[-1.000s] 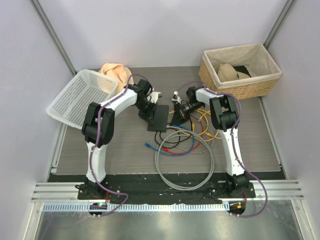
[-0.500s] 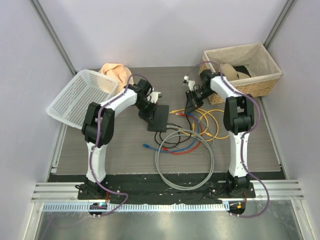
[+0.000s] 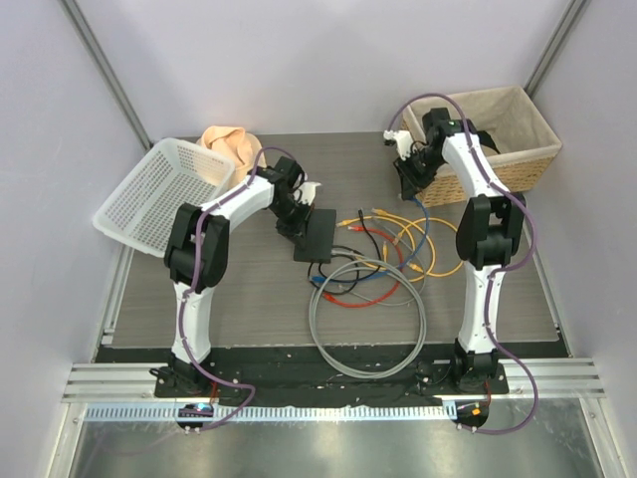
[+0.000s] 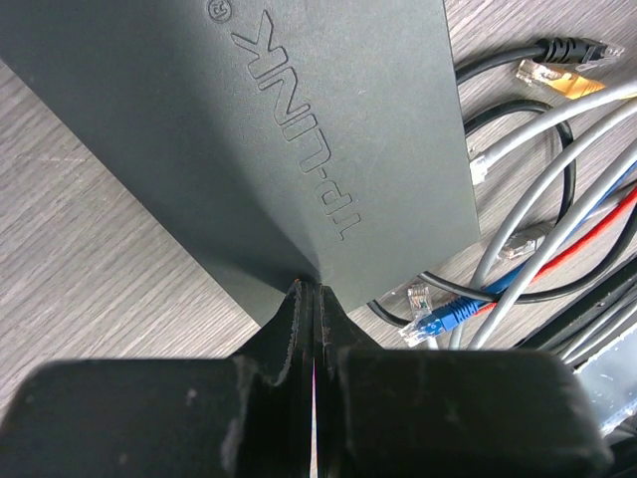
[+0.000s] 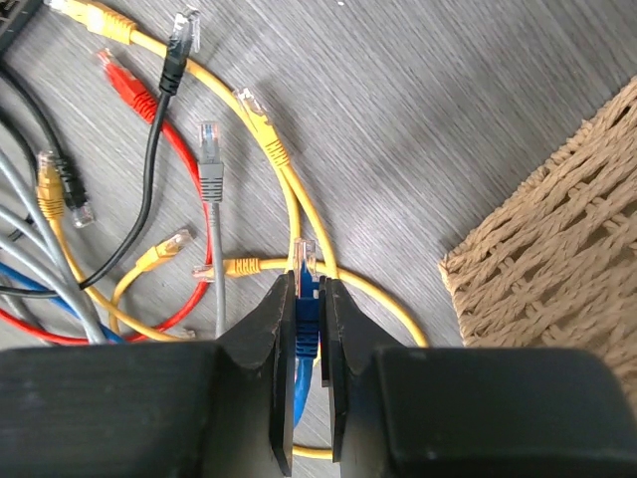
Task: Pull the plug from the switch port
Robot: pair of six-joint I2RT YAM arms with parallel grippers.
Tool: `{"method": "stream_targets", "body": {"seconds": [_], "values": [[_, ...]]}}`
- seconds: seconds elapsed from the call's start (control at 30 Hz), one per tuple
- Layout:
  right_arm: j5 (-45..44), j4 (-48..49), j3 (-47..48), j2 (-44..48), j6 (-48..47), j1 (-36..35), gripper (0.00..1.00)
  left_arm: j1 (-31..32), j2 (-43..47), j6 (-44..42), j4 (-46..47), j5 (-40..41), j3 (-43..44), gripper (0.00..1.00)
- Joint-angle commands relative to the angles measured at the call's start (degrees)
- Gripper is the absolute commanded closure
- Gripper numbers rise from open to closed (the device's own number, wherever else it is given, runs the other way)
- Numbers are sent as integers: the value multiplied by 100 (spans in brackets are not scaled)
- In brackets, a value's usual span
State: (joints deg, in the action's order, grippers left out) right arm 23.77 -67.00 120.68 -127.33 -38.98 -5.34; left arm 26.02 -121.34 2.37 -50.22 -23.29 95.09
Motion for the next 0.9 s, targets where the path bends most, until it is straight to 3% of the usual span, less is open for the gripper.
{"method": "stream_targets", "body": {"seconds": [0.0,0.03,0.1,0.2,0.23,0.47,0.57,0.6,0.87], "values": [[-347,169,254,235,-49,-159,83,52,-391,-158,258,518,-131,100],[-294,196,254,217,-5,-221,69,52,-364,-175,249,536,-140,100],[-75,196,263,243,48,-292,32,52,-329,-219,223,545,-157,100],[250,476,132,489,293,-423,5,52,-268,-220,205,562,-192,100],[373,573,53,585,347,-441,0,61,-259,-220,197,554,-201,100],[2631,672,-1309,947,338,-529,0,52,-320,-360,170,667,-219,100],[3615,-197,-1154,368,146,-599,12,52,-338,-360,179,694,-219,100],[3756,-591,-1100,193,145,-686,15,61,-338,-369,179,694,-262,100],[4346,-1095,-1170,-775,-30,-1091,29,52,-487,-404,196,712,-289,100]]}}
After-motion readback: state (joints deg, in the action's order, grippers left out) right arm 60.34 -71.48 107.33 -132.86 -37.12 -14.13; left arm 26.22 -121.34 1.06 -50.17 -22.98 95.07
